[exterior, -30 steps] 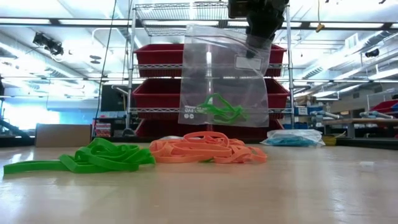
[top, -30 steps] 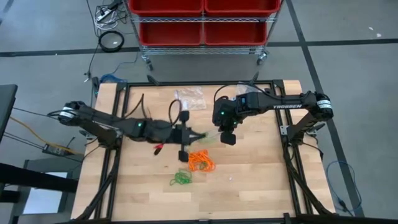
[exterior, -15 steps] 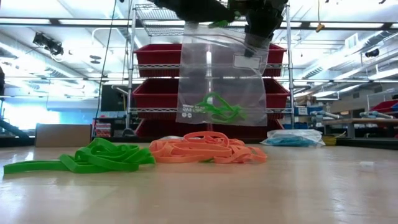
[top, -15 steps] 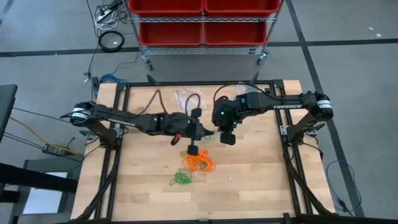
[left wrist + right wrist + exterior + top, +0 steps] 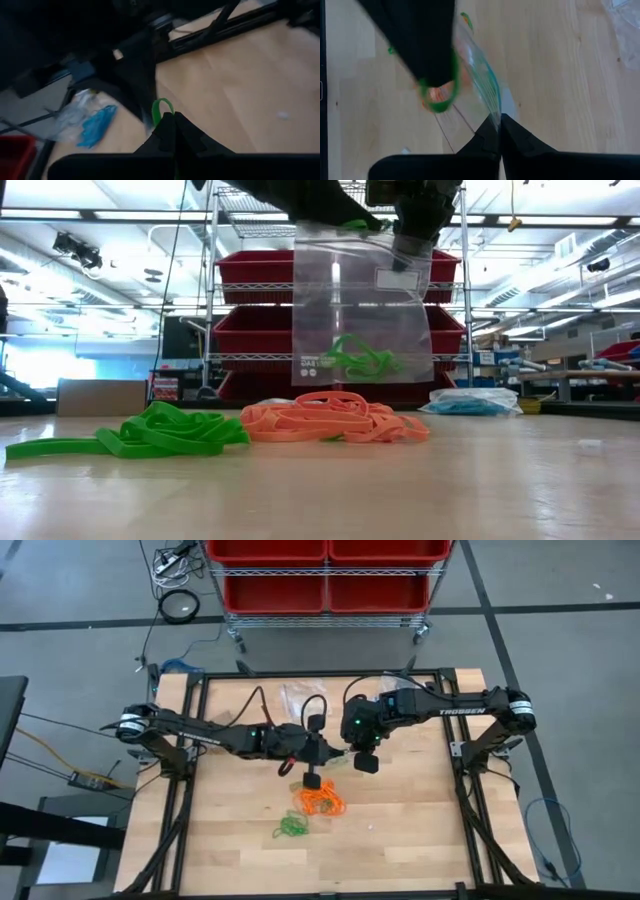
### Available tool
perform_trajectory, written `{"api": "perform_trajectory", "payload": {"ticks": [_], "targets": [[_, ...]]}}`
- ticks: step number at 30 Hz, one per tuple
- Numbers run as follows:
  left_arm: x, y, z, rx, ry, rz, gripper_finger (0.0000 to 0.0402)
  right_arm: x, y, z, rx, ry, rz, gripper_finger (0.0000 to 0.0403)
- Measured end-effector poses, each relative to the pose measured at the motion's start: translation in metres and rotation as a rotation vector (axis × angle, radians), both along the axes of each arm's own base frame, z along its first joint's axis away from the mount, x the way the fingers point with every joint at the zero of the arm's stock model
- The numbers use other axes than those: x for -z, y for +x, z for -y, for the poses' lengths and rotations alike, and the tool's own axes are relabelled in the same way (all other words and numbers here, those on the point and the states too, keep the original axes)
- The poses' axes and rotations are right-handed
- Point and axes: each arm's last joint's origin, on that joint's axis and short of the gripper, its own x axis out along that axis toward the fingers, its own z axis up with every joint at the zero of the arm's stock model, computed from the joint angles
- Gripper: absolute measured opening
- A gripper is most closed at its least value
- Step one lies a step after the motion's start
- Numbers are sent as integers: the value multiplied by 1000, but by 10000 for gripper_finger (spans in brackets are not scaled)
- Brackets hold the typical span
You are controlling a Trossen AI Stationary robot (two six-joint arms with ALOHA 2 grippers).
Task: Sort rubber bands
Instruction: Put the green rubber band into the transparent zip bag
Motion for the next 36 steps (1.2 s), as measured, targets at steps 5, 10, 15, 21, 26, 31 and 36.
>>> {"api": "perform_trajectory", "payload": {"ticks": [5,10,15,21,26,31,36], "targets": [[1,-1,-3,-63,92,-16,0,0,0,0,0,0,0,0],[1,-1,5,25,60,-12,0,0,0,0,-4,-1,0,0],[0,-2,22,85,54,-9,0,0,0,1,-1,-2,1,0],[2,-5,33,85,105,-25,0,-1,1,1,-5,23,11,0],[5,-6,32,40,152,-63,1,-3,4,-1,-36,100,52,0],[5,-7,30,-18,190,-72,1,-4,6,-3,-81,178,78,0],[4,-7,30,-32,193,-60,2,-4,4,-5,-99,216,64,0]]}}
